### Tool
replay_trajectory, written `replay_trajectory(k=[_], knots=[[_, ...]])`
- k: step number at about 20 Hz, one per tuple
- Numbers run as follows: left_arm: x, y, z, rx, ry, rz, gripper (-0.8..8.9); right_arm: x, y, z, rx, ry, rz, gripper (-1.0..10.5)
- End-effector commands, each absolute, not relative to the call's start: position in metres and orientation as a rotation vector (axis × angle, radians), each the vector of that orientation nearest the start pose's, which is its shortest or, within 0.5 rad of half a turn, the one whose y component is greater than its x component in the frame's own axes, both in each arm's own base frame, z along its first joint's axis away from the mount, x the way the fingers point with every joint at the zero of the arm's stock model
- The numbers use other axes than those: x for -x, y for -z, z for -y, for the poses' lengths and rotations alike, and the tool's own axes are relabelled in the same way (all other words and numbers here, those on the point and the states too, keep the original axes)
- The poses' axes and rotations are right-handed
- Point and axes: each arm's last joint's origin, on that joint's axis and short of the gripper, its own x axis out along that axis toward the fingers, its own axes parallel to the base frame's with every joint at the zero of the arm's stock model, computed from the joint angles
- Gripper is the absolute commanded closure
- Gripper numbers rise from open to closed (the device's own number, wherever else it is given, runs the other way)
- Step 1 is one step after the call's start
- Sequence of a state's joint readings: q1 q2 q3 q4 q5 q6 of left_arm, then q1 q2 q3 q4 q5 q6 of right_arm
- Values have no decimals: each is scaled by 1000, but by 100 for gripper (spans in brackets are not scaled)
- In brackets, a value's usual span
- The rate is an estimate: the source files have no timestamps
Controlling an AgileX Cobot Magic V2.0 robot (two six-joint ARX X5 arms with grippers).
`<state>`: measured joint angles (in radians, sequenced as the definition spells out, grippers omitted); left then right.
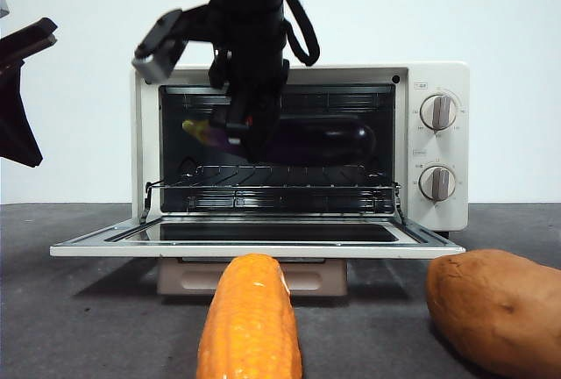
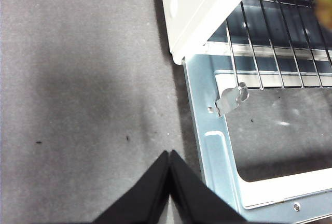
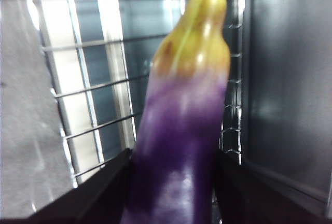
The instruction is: Take the eggplant from the table,put the eggplant in the oven
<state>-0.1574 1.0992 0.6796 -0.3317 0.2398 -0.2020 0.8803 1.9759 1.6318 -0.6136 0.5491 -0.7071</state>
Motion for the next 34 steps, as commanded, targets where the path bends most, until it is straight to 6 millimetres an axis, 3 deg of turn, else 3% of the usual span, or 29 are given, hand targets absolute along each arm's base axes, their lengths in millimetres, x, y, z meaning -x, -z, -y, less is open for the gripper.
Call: replay_trajectory(k=[1, 4, 13, 19, 24, 29, 34], knots=[[-217, -229, 42, 224, 306, -785, 808, -290, -234, -328, 1317, -545, -608, 697], [-217, -229, 42, 223, 306, -785, 808, -291, -234, -328, 1307, -536, -602, 620], [-217, -228, 42, 218, 307, -786, 808, -286, -234, -332, 1253, -527, -605, 618], [-219, -227, 42, 216, 307, -790, 808, -269, -250, -337, 1225, -519, -572, 618], [-226, -214, 43, 193, 309, -850, 808, -235, -304, -320, 1128, -522, -533, 618], [-244, -172, 48, 230, 365, -1034, 808, -172, -381, -280, 925, -601, -449, 664], [-250, -146, 53, 293, 478, -1154, 808, -137, -421, -241, 798, -622, -379, 774]])
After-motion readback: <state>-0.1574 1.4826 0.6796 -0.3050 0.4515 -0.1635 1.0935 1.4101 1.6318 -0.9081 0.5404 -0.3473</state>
